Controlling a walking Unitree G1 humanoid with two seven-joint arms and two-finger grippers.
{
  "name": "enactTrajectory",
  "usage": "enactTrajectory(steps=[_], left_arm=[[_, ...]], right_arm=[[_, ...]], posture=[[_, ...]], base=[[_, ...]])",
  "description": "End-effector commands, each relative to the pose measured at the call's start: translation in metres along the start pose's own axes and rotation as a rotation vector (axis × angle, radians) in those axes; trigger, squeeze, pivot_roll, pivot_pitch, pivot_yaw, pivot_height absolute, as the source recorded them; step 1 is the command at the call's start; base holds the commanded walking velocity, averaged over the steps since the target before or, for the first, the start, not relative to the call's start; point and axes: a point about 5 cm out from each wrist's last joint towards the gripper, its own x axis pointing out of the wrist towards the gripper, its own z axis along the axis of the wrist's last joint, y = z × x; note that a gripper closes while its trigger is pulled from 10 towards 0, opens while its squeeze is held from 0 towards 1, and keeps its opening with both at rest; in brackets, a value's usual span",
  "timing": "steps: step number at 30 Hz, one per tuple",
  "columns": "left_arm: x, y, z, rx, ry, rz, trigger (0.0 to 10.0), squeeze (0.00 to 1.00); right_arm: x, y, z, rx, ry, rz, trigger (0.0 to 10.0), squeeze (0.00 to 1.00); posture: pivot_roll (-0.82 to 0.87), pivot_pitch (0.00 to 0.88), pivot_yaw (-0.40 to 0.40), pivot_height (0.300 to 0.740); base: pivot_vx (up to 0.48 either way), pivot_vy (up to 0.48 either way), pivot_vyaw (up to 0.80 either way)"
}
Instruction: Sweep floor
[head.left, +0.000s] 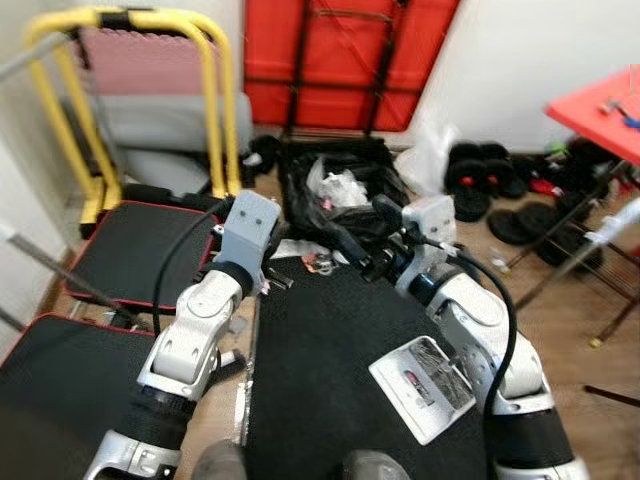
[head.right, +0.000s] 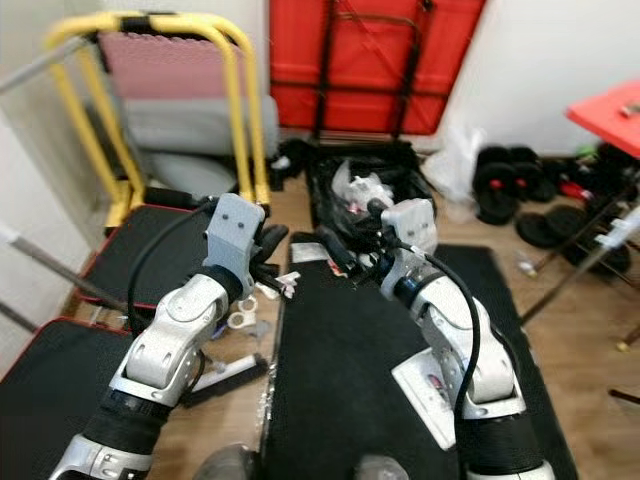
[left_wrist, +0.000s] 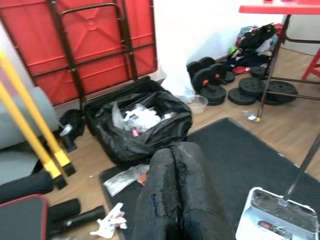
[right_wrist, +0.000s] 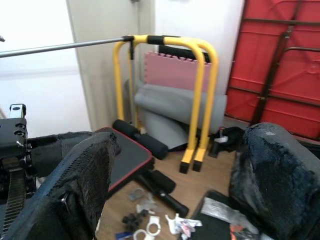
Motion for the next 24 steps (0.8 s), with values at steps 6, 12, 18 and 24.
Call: enactTrajectory(steps=[6,12,18,24], left_arm=[[0.001,-0.0066,0.0032,0.009,-0.013,-0.055,10.0,0.0],[0.0007,-0.0061,0.0037,0.004,-0.016,-0.055,10.0,0.0],[0.0007,-0.0059,0.0037,0.003,-0.016,-0.054,10.0,0.0],[0.001,-0.0056,0.0039,0.001,-0.017,-0.054,10.0,0.0]], right_arm=[[-0.0018,-0.0043,-0.0007,0.007,-0.002,-0.023,10.0,0.0],[-0.0017,-0.0047,-0.0001,0.01,-0.005,-0.028,10.0,0.0],[-0.0017,-0.0051,-0.0001,0.012,-0.006,-0.031,10.0,0.0],[-0.0017,-0.0059,0.0,0.014,-0.007,-0.036,10.0,0.0]], posture=[[-0.17,0.034,-0.134,0.74],[-0.16,0.036,-0.134,0.74],[-0.17,0.039,-0.134,0.74],[-0.17,0.04,-0.133,0.74]], base=[[0.0,-0.318,0.0],[0.0,-0.319,0.0],[0.0,-0.32,0.0],[0.0,-0.322,0.0]])
